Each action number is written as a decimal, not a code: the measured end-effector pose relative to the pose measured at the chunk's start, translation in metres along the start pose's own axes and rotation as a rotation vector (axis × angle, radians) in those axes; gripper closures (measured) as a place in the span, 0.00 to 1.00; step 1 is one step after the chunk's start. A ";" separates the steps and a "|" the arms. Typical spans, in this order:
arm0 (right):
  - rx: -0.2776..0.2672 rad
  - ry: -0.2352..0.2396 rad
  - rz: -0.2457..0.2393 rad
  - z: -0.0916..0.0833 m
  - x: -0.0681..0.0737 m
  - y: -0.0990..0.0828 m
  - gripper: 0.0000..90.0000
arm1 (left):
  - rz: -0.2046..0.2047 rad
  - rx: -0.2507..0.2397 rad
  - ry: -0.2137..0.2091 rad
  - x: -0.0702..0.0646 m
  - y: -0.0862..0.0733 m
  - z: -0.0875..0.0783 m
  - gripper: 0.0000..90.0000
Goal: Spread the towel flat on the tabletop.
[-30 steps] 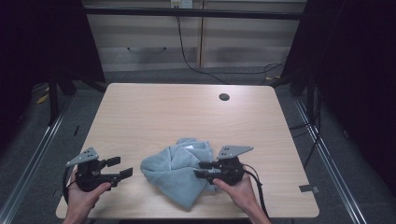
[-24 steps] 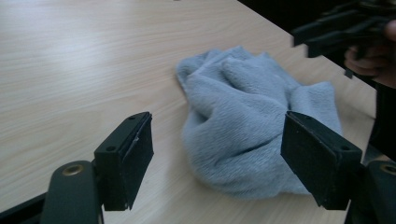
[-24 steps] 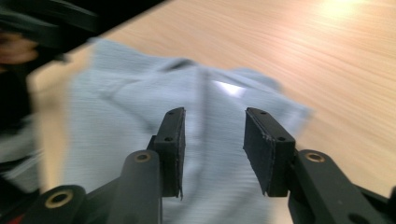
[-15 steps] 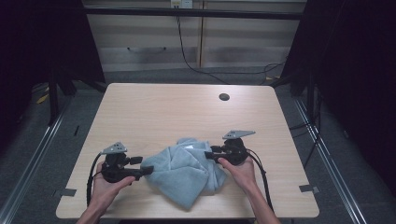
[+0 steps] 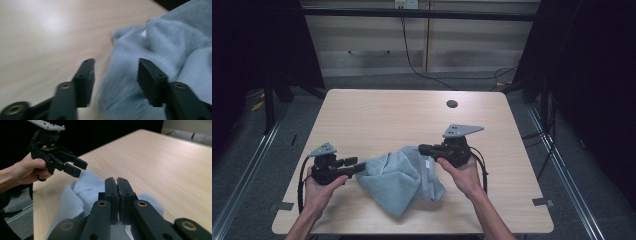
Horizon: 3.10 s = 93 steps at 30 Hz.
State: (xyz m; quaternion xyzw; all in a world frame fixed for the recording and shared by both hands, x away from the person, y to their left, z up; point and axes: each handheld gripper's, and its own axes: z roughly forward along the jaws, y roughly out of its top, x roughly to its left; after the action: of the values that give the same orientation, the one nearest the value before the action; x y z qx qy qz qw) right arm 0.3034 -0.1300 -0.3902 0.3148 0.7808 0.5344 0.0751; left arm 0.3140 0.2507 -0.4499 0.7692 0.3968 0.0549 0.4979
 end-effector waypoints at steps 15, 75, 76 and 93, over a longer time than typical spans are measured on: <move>-0.061 0.110 -0.088 0.040 0.035 0.068 0.98 | 0.098 -0.083 -0.185 -0.047 0.040 0.021 0.18; -0.089 -0.060 -0.067 -0.056 0.002 0.008 0.99 | 0.130 -0.222 -0.212 -0.051 0.084 -0.029 0.91; -0.099 -0.061 -0.077 -0.060 0.003 0.015 0.99 | 0.134 -0.230 -0.216 -0.051 0.086 -0.031 0.91; -0.129 -0.096 0.050 -0.068 -0.039 0.002 1.00 | -0.005 -0.192 -0.144 0.000 0.053 -0.023 0.91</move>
State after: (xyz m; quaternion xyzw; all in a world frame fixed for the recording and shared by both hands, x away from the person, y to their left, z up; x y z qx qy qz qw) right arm 0.3042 -0.2051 -0.3689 0.3537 0.7323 0.5695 0.1191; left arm 0.3327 0.2571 -0.3955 0.7188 0.3550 0.0360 0.5966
